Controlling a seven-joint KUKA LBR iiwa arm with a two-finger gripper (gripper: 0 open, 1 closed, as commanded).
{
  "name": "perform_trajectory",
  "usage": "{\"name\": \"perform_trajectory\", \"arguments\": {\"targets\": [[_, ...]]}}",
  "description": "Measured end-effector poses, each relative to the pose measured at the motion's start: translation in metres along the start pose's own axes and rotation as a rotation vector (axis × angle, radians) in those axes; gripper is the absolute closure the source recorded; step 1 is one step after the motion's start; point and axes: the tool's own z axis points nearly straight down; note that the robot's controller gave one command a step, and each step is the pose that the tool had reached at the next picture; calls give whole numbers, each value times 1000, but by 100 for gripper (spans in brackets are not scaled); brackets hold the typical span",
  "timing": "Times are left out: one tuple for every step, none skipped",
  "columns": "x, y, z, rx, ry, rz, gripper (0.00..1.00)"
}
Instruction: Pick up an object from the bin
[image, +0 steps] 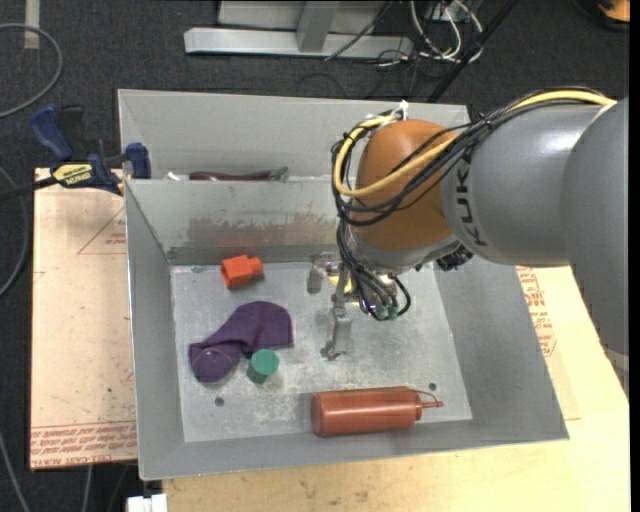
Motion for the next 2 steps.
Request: {"name": "perform_trajectory", "arguments": {"targets": [[-2, 0, -5, -1, -7, 1, 0], [-15, 37, 23, 1, -12, -61, 0]]}}
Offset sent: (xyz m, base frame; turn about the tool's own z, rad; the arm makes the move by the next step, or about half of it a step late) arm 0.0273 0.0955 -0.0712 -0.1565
